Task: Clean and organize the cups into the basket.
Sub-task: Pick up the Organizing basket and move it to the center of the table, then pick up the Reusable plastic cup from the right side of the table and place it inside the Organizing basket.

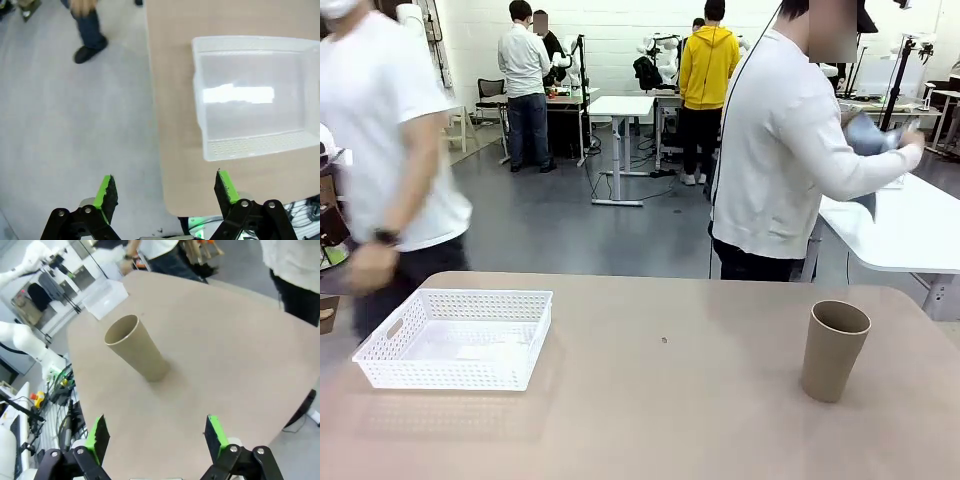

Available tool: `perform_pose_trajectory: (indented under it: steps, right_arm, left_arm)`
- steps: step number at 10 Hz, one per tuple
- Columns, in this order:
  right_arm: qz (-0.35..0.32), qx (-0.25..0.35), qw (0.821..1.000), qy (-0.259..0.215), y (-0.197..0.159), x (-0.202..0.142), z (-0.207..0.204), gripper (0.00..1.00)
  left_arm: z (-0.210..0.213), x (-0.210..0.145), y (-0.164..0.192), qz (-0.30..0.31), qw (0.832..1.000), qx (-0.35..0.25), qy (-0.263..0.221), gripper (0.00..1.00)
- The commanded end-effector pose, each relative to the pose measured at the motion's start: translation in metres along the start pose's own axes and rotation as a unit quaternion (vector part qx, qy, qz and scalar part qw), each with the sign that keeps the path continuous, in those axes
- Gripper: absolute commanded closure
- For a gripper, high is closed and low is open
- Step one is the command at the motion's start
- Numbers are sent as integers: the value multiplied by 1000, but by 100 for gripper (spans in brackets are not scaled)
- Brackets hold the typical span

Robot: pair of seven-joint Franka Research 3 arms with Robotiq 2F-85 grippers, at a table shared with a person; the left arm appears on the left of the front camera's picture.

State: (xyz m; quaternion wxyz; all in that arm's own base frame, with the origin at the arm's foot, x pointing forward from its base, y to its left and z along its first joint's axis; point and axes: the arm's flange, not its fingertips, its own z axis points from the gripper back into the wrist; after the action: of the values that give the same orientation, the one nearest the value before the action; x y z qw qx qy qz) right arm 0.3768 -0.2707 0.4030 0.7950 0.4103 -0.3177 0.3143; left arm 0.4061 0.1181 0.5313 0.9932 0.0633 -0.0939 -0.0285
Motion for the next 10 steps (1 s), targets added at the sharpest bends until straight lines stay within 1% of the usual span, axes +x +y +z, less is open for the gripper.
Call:
perform_pose_trajectory:
  steps: [1, 2, 3, 4, 5, 8, 9, 10]
  right_arm:
    - [-16, -21, 1000, 0, 7, -6, -3, 0]
    - [-32, -16, 999, -10, 7, -7, 1, 0]
    - [-4, -5, 1000, 0, 0, -4, -2, 0]
    - [-4, -5, 1000, 0, 0, -4, -2, 0]
    - [-4, -5, 1000, 0, 0, -4, -2, 0]
    - [-4, -5, 1000, 0, 0, -4, -2, 0]
    - [-8, -8, 1000, 0, 0, -5, -1, 0]
    - [37, 7, 999, 23, -5, -11, -14, 0]
  left_arm:
    - [-7, 5, -5, 9, 999, 51, 17, 0]
    - [-11, 8, -6, 11, 998, 51, 20, 0]
    - [-14, 10, -6, 15, 999, 34, 15, 0]
    - [-11, 7, -2, 24, 1000, -10, 0, 0]
    - [-12, 4, -3, 5, 999, 39, 20, 0]
    - [-12, 4, -3, 5, 999, 39, 20, 0]
    - [-13, 4, -3, 8, 999, 28, 19, 0]
    - [-23, 1, -4, 2, 999, 31, 25, 0]
